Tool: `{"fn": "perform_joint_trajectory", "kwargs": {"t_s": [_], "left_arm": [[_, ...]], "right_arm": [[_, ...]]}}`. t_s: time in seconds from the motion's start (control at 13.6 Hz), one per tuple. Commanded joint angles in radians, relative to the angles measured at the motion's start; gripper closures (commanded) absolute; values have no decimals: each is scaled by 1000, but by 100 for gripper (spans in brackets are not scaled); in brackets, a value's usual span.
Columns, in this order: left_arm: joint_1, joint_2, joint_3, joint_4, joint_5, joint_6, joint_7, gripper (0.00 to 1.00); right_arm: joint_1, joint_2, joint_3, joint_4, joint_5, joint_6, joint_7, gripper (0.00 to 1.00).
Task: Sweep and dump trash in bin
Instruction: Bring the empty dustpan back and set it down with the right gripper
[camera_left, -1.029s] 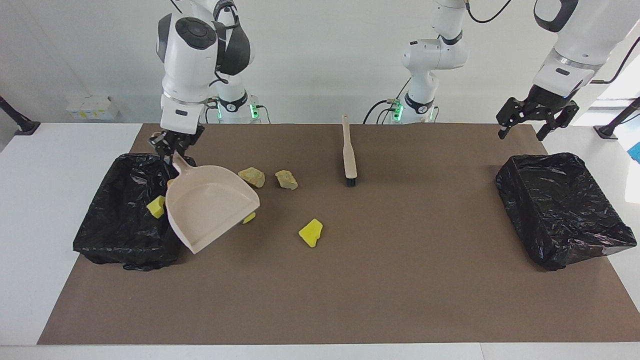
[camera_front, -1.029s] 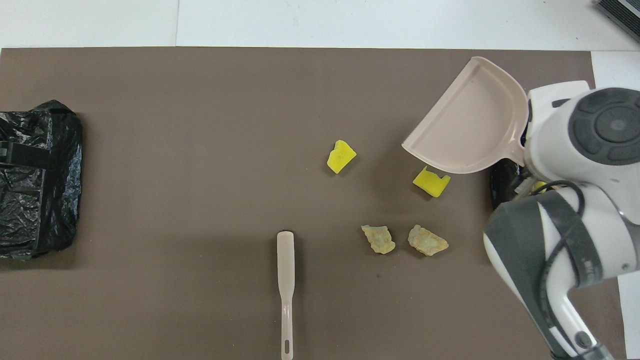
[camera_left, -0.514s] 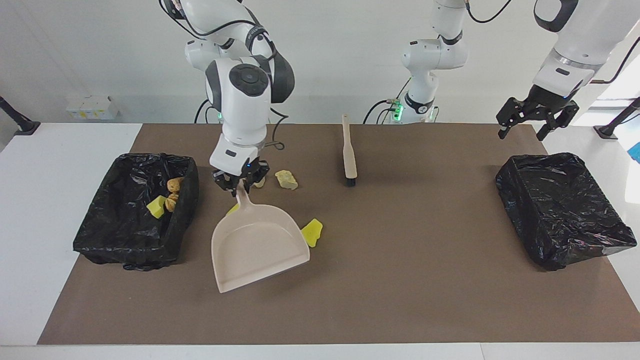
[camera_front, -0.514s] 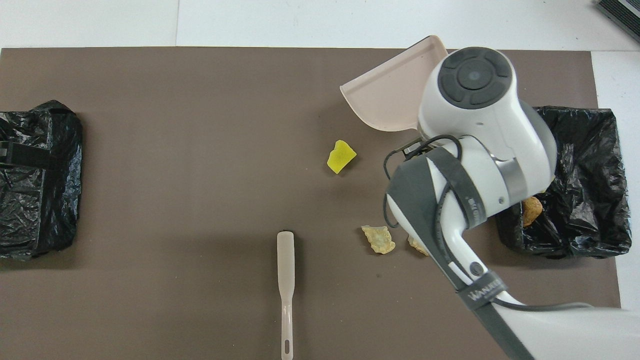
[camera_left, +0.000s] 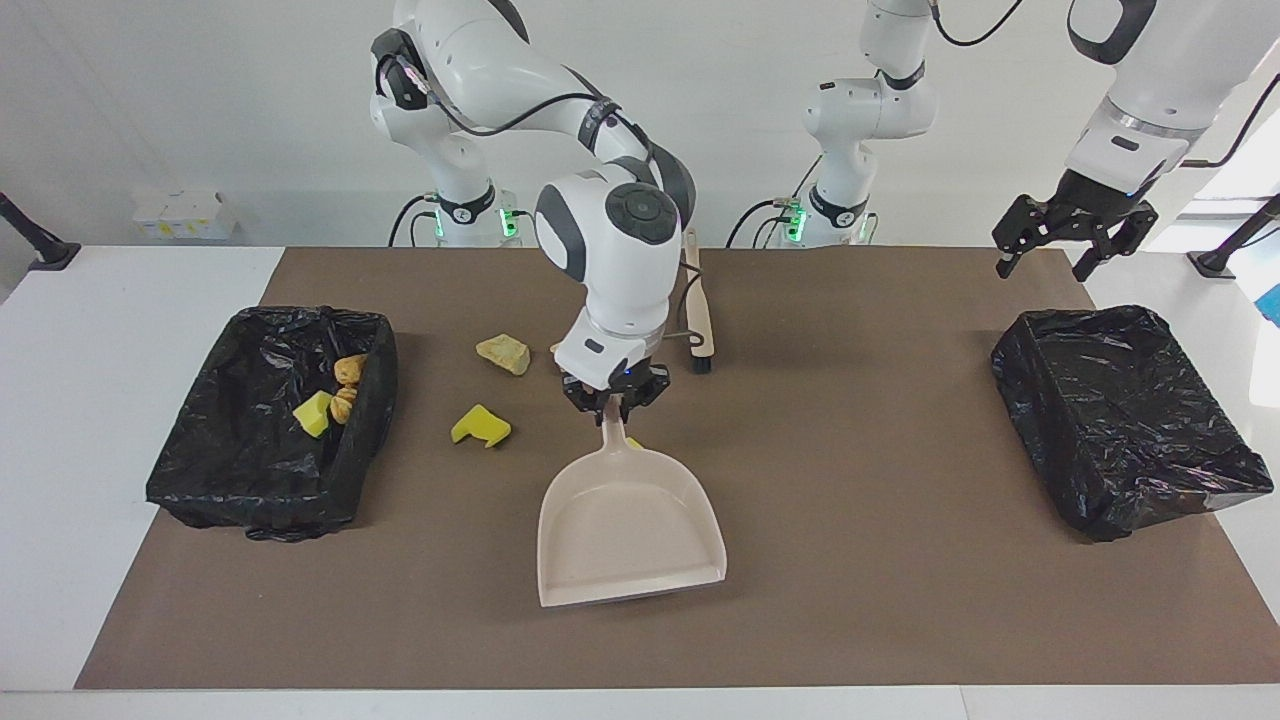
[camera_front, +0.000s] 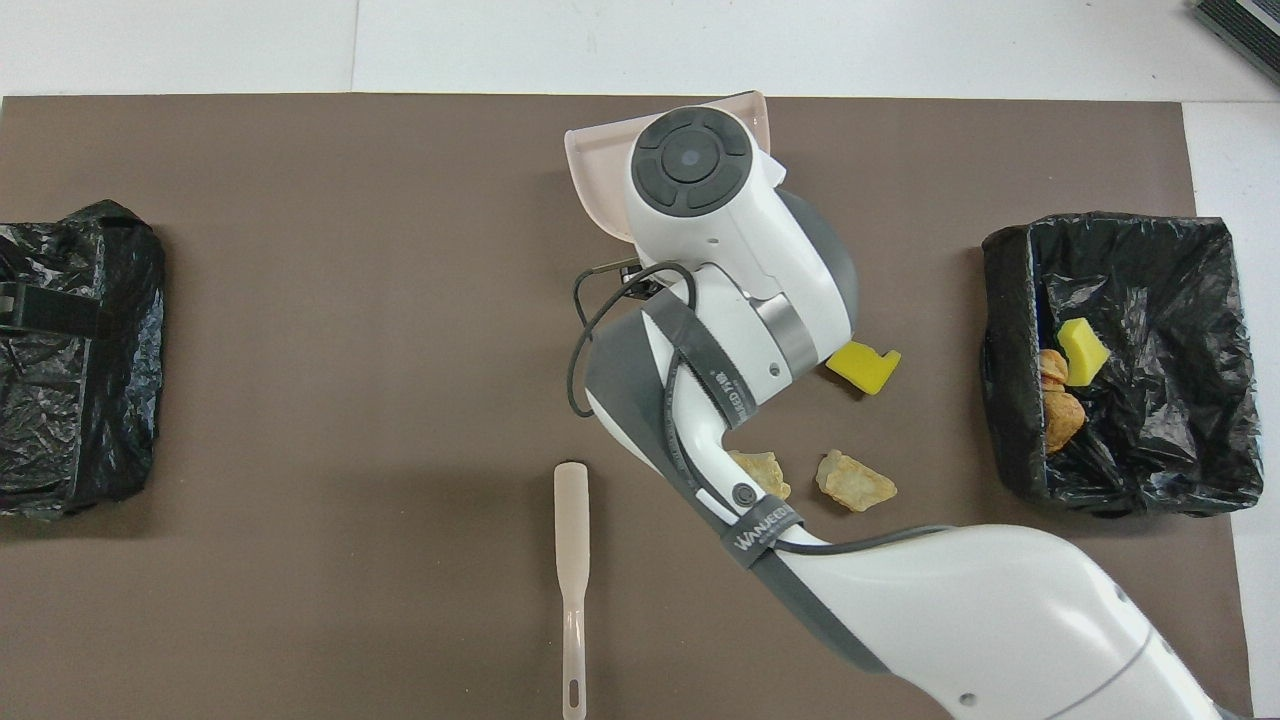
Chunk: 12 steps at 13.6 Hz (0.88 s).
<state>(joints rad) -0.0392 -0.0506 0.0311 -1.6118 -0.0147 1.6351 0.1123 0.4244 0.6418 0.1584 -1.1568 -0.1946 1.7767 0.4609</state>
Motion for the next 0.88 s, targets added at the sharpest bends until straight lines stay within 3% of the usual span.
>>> {"fn": "perform_joint_trajectory", "kwargs": {"t_s": [0.0, 0.51, 0.81], "left_arm": [[5, 0, -4, 7, 18, -5, 6, 0], [4, -2, -5, 7, 18, -8, 6, 0], [5, -2, -4, 6, 18, -11, 6, 0]], "right_arm": [[81, 116, -2, 94, 40, 45, 131, 100], [105, 144, 30, 97, 122, 110, 292, 100], [111, 156, 30, 66, 127, 133, 282, 100]]}}
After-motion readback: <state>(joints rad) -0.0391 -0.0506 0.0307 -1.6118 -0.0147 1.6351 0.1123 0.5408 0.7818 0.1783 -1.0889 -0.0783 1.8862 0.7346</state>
